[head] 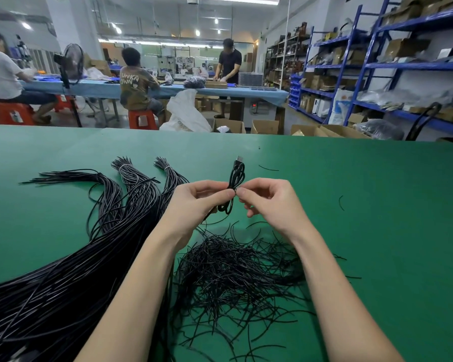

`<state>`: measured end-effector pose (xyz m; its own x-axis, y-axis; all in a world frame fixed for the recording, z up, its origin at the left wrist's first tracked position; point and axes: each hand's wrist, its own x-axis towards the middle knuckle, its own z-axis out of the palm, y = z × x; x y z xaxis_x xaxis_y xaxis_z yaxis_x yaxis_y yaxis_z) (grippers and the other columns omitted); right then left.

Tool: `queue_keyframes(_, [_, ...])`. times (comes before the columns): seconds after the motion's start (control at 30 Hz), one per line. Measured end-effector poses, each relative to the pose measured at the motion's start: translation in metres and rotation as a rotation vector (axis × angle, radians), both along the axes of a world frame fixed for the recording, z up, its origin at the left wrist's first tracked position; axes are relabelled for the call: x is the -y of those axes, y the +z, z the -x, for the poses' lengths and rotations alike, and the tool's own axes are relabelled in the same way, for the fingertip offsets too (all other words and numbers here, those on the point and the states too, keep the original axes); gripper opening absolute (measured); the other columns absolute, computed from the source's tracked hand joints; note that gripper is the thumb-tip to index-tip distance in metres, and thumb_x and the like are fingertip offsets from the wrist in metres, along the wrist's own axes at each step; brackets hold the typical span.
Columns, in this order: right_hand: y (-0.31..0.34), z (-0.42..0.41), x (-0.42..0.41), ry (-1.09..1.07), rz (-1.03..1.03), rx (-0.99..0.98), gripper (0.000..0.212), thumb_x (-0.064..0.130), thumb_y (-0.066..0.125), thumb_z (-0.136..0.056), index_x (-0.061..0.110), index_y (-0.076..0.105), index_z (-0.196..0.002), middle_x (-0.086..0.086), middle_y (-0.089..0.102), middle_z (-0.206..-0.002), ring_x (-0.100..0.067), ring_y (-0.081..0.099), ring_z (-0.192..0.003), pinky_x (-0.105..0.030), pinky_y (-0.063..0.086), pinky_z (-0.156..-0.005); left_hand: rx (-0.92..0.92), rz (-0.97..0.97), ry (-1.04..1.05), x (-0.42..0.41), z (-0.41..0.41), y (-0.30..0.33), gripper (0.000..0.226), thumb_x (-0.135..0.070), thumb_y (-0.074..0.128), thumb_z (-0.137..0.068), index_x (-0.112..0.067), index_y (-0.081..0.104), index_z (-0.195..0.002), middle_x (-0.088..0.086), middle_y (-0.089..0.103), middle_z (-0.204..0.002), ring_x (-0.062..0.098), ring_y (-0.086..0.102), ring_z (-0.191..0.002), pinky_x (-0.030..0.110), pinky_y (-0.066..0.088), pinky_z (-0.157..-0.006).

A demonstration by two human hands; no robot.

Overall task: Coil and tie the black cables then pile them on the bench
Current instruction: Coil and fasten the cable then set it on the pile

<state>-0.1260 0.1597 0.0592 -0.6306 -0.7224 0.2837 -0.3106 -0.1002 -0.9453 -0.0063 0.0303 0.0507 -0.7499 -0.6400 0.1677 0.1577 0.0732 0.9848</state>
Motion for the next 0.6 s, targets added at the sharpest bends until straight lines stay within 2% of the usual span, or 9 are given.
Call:
queue_keyframes(0.17, [-0.003,-0.002,-0.001,-0.14,0.001,-0.415,0.003,0.017,0.08,-0.088,0.02,0.08,-0.086,0.01,0.075,-0.077,-0.006,0.07,-0.075,-0.023,0.058,-0.063,0.038,-0.155,-0.004,-0.001,0.003,0.001,0.005,-0.012,0.078,-0.083,-0.015,0.076,-0.087,0.001,0.072,-0.075,0.012,0.061,-0.068,0.021,0.048,-0.065])
queue_keyframes(0.27, [-0.001,0.002,-0.005,-0.145,-0.011,-0.585,0.006,0.019,0.081,-0.087,0.024,0.082,-0.089,0.017,0.076,-0.079,-0.002,0.07,-0.079,-0.013,0.053,-0.064,0.067,-0.154,0.022,-0.001,0.005,-0.001,0.004,-0.012,0.078,-0.084,-0.014,0.076,-0.085,0.002,0.071,-0.075,0.012,0.06,-0.067,0.019,0.049,-0.063])
queue_keyframes(0.33, [0.003,0.007,-0.007,-0.12,-0.092,-0.518,0.006,0.019,0.08,-0.087,0.025,0.082,-0.089,0.015,0.077,-0.078,-0.003,0.072,-0.078,-0.013,0.055,-0.067,0.063,-0.117,0.049,-0.002,0.006,-0.001,0.006,-0.011,0.079,-0.083,-0.015,0.074,-0.083,-0.002,0.071,-0.071,0.01,0.059,-0.064,0.018,0.048,-0.061])
queue_keyframes(0.47, [0.005,0.008,-0.008,0.031,-0.079,-0.078,0.009,0.004,0.077,-0.088,0.013,0.079,-0.087,0.001,0.077,-0.077,-0.012,0.072,-0.074,-0.026,0.061,-0.065,0.054,-0.076,0.07,0.0,0.005,0.0,0.007,-0.013,0.08,-0.082,-0.015,0.074,-0.085,-0.004,0.074,-0.073,0.004,0.063,-0.065,0.015,0.05,-0.06])
queue_keyframes(0.53, [0.004,0.007,-0.008,0.052,-0.043,-0.075,0.011,0.002,0.076,-0.089,0.012,0.078,-0.087,0.0,0.077,-0.078,-0.012,0.07,-0.074,-0.027,0.061,-0.065,0.055,-0.128,0.035,-0.001,0.005,0.001,0.006,-0.012,0.079,-0.083,-0.013,0.075,-0.087,-0.001,0.074,-0.075,0.006,0.062,-0.064,0.015,0.05,-0.059])
queue_keyframes(0.6, [0.0,0.007,-0.007,0.002,-0.028,-0.19,0.013,0.003,0.077,-0.088,0.016,0.079,-0.087,0.001,0.077,-0.081,-0.013,0.071,-0.078,-0.031,0.063,-0.067,0.044,-0.242,-0.038,-0.003,0.005,0.003,0.004,-0.009,0.076,-0.084,-0.009,0.076,-0.088,0.005,0.074,-0.081,0.01,0.059,-0.065,0.017,0.05,-0.059])
